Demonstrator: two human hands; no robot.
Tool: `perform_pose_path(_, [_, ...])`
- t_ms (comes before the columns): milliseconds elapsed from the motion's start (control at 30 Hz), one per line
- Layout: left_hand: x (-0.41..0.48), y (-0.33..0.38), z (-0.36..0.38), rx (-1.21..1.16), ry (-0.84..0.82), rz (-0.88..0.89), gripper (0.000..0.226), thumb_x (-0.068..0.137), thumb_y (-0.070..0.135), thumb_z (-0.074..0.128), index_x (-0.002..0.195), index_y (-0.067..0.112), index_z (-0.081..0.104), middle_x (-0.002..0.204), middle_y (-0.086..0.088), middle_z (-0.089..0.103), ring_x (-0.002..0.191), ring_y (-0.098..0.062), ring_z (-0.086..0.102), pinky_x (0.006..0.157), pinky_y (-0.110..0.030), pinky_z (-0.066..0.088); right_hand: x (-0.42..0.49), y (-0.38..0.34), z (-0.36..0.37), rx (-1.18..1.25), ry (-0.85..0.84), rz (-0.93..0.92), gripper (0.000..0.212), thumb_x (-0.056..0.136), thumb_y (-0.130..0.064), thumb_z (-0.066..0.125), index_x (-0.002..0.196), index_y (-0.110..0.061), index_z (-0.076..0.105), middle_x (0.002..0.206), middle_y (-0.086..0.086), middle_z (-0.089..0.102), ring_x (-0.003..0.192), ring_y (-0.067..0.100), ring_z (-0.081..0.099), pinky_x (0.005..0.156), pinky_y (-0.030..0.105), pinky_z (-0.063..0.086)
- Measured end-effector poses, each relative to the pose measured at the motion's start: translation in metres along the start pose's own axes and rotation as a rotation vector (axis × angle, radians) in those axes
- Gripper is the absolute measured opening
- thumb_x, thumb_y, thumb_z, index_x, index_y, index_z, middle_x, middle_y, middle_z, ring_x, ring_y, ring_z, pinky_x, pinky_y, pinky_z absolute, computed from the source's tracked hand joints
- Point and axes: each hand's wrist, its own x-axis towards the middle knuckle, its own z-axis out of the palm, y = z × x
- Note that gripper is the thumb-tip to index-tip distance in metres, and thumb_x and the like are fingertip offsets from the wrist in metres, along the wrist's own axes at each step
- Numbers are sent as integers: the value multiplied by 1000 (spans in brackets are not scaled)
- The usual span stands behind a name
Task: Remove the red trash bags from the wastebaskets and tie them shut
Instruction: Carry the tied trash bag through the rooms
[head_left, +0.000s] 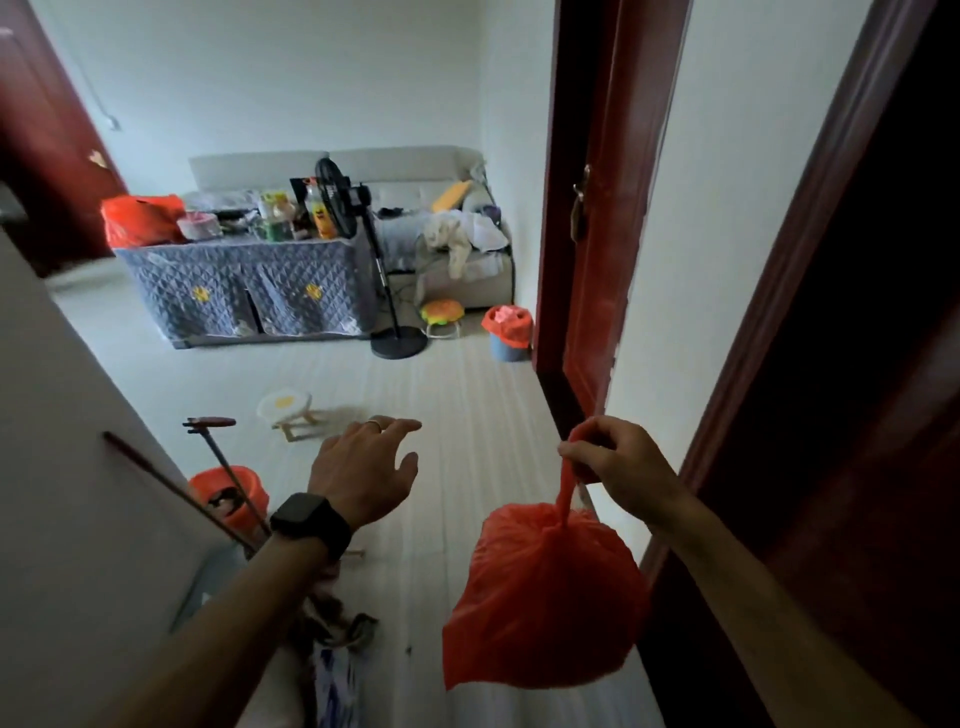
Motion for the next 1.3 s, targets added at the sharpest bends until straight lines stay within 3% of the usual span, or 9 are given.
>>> perform_pose_path(133, [61,-35,-1,13,-10,-146,46,93,44,48,139,39,45,140,2,55,127,-23,51,100,-41,43,92,-7,20,-28,-134,-39,10,90,-17,68,90,-8,67,80,9,69,72,17,66,66,26,51])
perform_pose_path(367, [161,-114,12,39,-14,-338,46,94,46,46,139,41,44,144,5,51,126,-23,51,98,-39,43,255,-20,70,-45,-197,-91,8,89,-18,69,84,-13,69,78,8,72,75,23,69,68,33,55])
perform_pose_path(700, [378,-244,58,-62,22,-404,45,92,42,48,136,38,46,138,4,56,123,-23,52,99,-41,42,512,-34,166,-47,-221,-34,18,86,-25,69,76,-10,71,72,11,72,71,25,66,78,49,57])
perform_pose_path(900, [514,-318,67,-52,12,-458,42,92,41,48,134,40,49,139,9,54,125,-21,50,101,-38,38,667,-56,227,-7,-257,-11,21,88,-25,67,78,-8,71,77,13,74,82,36,70,82,51,56])
perform_pose_path(1000, [578,-361,77,-45,22,-503,40,93,42,46,133,40,49,140,10,53,125,-20,50,101,-39,38,746,-62,267,4,-312,-19,31,86,-36,66,75,-8,71,76,13,73,74,32,68,81,53,55])
perform_pose_path(1133, [664,-411,92,-51,52,-575,39,94,42,46,132,42,50,139,14,53,126,-19,48,101,-38,38,857,-71,328,-14,-431,-34,52,69,-59,61,72,-8,70,72,9,74,80,34,69,81,52,54])
perform_pose_path(1300, [758,-475,96,-60,91,-715,38,94,43,47,132,44,50,139,14,53,127,-18,48,101,-38,37,994,-100,399,-43,-568,-55,48,74,-56,61,72,-9,69,73,11,73,80,34,69,81,52,54])
